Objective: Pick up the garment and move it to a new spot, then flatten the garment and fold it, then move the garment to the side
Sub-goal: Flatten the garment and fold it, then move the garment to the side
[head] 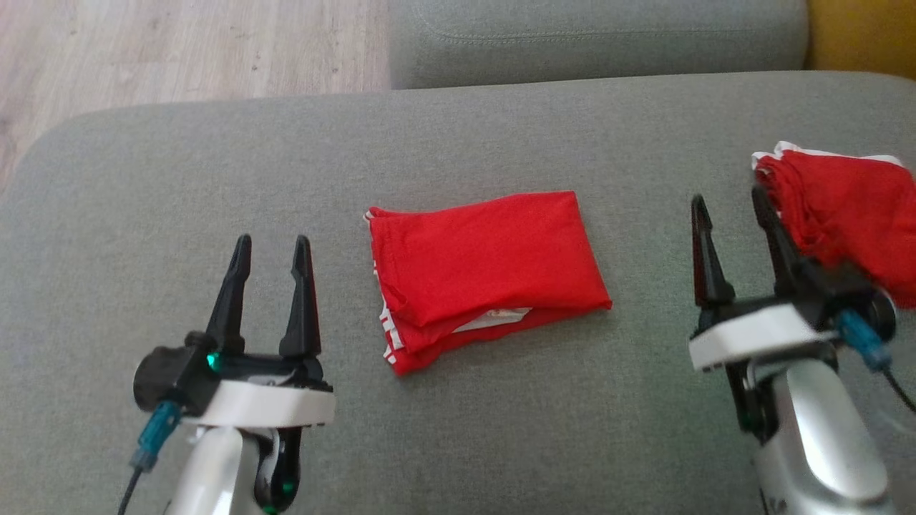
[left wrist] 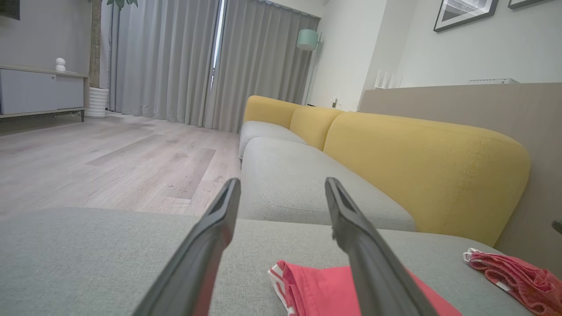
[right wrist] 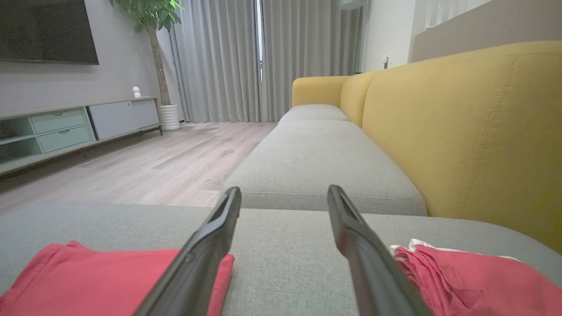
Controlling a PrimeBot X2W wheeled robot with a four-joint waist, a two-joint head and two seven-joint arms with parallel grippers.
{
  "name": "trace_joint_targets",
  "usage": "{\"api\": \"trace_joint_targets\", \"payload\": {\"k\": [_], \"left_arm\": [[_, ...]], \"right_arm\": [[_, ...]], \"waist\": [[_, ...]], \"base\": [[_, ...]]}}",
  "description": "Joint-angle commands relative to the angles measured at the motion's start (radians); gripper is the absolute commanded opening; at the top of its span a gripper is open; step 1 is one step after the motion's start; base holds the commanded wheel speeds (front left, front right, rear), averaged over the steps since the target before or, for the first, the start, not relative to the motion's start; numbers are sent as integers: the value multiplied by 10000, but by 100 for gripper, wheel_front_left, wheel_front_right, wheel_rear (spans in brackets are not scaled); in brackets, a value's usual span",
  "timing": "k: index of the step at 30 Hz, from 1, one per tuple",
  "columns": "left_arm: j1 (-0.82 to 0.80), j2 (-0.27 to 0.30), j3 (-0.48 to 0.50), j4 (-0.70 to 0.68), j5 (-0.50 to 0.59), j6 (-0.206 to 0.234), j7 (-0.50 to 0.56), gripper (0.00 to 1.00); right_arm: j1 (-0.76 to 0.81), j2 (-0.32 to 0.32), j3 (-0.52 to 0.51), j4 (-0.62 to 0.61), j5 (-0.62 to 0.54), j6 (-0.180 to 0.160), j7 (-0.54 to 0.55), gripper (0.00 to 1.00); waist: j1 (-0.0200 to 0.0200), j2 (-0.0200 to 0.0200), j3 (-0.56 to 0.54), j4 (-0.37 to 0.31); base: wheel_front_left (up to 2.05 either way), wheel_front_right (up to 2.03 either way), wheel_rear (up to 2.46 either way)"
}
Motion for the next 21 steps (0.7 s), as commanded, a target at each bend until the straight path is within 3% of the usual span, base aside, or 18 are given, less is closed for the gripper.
{"api": "trace_joint_targets", "payload": {"k": [1,7,21], "left_arm": [[1,35,358,-279,133,19,-51,100],[361,35,433,-232,237,-7,-51,100],[159,35,269,-379,302,-21,-51,100]], "right_arm": [[164,123,113,-521,-83,65,-108,100],[801,141,200,-874,414,65,-108,100],[559,144,78,-866,324,65,-108,100]], "waist": [[0,0,-39,-15],[0,0,-117,-72],[0,0,189,224]], "base": [[0,0,0],[0,0,0],[0,0,0]]}}
